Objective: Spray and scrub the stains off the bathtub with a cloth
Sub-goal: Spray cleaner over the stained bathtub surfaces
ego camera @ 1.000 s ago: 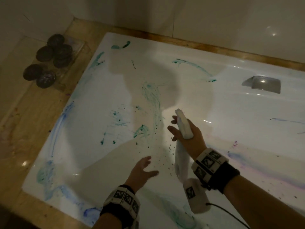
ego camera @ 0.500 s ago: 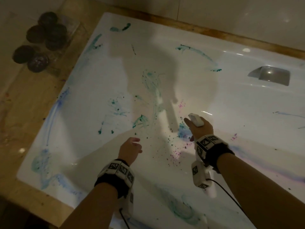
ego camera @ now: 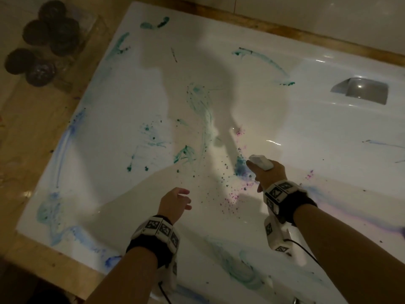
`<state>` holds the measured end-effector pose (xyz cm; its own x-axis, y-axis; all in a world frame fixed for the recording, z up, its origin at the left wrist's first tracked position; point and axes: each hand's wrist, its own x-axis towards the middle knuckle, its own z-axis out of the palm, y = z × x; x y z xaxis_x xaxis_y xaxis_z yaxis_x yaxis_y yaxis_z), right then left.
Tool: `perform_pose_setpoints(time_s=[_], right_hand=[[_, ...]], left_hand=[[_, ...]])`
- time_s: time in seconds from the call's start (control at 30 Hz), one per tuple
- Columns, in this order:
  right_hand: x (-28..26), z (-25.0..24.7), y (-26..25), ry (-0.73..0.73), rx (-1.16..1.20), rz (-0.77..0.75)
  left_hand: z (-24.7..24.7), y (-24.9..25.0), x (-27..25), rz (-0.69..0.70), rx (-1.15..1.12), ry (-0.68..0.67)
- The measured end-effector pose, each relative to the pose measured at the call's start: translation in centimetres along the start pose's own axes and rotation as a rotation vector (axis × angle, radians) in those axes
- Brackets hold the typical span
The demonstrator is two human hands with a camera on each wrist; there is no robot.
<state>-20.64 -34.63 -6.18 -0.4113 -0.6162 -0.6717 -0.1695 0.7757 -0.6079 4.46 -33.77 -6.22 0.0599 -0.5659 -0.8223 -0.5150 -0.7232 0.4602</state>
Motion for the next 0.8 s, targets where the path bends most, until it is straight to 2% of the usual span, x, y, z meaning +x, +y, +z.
perform_pose_setpoints(time_s=[0.17,0.27,0.4,0.47,0.63,0.8], right_hand=[[-0.8,0.4,1.8,-0.068,-0.146,-0.022],[-1.3,0.2,2.6,-0.120,-0.165,0.014],[-2.7,-0.2,4.5,-0.223,-0.369,-0.022],[-3.5,-0.5,5.4,-0.249,-0.350,-0.004],[-6.1,-1.1,7.5,-0.347,-0.368,-0.003],[-10.1,-2.1,8.1,-0.494,-0.582,0.027]], left_hand=[[0.1,-0.6,-0.5,-0.007,-0.007,0.004],[0.4,-0.7,-0.7,-0.002,-0.005,0.005],[1.0,-1.1,-1.4,0.007,-0.004,-0.011],[1.3,-1.2,-1.9,0.018,0.003,-0.024],[1.6,-1.5,-3.4,0.040,0.009,-0.032],[1.8,-2.3,-5.2,0.077,0.018,-0.052]])
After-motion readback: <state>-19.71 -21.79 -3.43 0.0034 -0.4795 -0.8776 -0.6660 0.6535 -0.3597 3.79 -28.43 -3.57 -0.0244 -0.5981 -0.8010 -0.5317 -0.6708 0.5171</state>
